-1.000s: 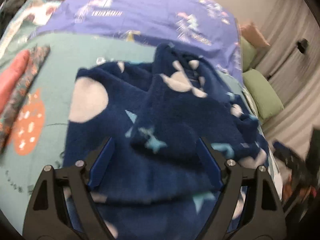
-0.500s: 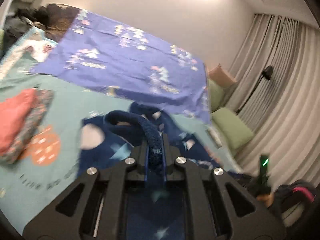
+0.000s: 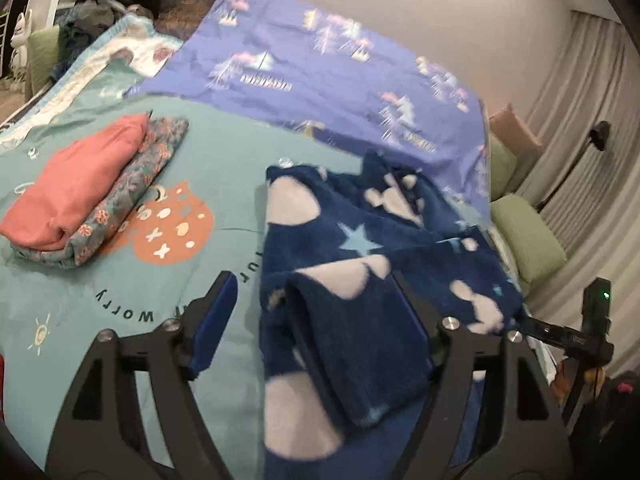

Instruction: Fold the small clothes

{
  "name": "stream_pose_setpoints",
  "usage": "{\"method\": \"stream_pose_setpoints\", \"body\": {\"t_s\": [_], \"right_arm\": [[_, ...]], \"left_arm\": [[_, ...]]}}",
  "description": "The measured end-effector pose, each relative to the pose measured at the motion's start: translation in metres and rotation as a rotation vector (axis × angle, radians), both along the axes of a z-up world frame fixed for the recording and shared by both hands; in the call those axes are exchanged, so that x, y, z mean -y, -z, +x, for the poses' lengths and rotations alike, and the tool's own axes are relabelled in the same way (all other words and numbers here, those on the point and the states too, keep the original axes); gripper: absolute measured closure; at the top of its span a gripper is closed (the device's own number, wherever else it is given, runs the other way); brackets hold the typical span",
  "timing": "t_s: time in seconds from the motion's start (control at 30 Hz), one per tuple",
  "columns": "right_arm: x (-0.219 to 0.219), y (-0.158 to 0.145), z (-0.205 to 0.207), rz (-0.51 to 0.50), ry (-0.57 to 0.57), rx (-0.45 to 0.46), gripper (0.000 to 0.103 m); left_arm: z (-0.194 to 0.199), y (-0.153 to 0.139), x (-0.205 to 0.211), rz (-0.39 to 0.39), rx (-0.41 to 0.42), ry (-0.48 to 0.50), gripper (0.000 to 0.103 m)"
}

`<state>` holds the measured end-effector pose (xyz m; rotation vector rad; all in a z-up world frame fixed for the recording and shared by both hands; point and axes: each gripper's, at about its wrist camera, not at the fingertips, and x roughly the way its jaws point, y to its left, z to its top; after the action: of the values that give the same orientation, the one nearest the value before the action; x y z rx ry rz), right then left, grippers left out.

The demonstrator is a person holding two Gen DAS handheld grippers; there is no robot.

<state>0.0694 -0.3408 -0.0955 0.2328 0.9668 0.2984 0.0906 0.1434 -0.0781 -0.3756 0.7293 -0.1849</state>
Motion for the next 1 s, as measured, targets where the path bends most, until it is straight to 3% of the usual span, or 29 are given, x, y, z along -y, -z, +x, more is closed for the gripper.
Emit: {"method": "stream_pose_setpoints", "body": {"t_s": [0.07, 0.13, 0.2, 0.23, 0.33, 0.4, 0.43, 0.47, 0.5, 0.6, 0.7, 0.8, 0.83, 0.9, 1.0], "right_arm": [[0.004, 0.006, 0.007, 0.049, 0.022, -0.028, 0.027], [0.006, 0.009, 0.011, 0.098, 0.037, -0.038, 0.027], [0.012, 0.010, 0.017, 0.171, 0.054, -0.040, 0.027], [0.015, 0.010, 0.020, 0.209, 0.061, -0.041, 0.027], [0.027, 0.017, 0.033, 0.344, 0.140, -0.068, 0.026], [0.030, 0.019, 0.041, 0.366, 0.193, -0.075, 0.029], [0.029, 0.019, 0.045, 0.342, 0.225, -0.071, 0.036], [0.027, 0.017, 0.047, 0.313, 0.239, -0.061, 0.069], [0.024, 0.012, 0.048, 0.252, 0.256, -0.033, 0.093], [0.029, -0.009, 0.030, 0.285, 0.310, 0.110, 0.093], [0.036, -0.018, 0.014, 0.320, 0.349, 0.182, 0.093], [0.033, -0.003, 0.023, 0.232, 0.345, 0.107, 0.087], [0.033, 0.007, 0.026, 0.207, 0.343, 0.059, 0.085], [0.033, 0.025, 0.031, 0.202, 0.330, -0.024, 0.079], [0.033, 0.021, 0.025, 0.225, 0.301, -0.014, 0.070]], "left_arm": [[0.013, 0.007, 0.006, 0.003, -0.026, 0.030, 0.030], [0.020, 0.012, 0.019, 0.007, -0.054, 0.097, 0.071], [0.021, 0.009, 0.026, 0.019, -0.052, 0.117, 0.088], [0.019, 0.006, 0.028, 0.014, -0.040, 0.126, 0.092], [0.019, -0.021, 0.036, -0.005, 0.039, 0.165, 0.092], [0.025, -0.046, 0.044, 0.026, 0.106, 0.192, 0.092], [0.028, -0.058, 0.049, 0.045, 0.134, 0.199, 0.092], [0.032, -0.073, 0.056, 0.071, 0.170, 0.207, 0.092], [0.035, -0.083, 0.061, 0.090, 0.198, 0.213, 0.092], [0.040, -0.108, 0.069, 0.131, 0.276, 0.209, 0.092], [0.041, -0.120, 0.065, 0.125, 0.333, 0.192, 0.092], [0.053, -0.096, 0.061, 0.154, 0.286, 0.171, 0.091], [0.062, -0.079, 0.061, 0.184, 0.234, 0.171, 0.090], [0.086, -0.028, 0.054, 0.236, 0.054, 0.153, 0.090], [0.100, 0.021, 0.033, 0.177, -0.125, 0.117, 0.086]]}}
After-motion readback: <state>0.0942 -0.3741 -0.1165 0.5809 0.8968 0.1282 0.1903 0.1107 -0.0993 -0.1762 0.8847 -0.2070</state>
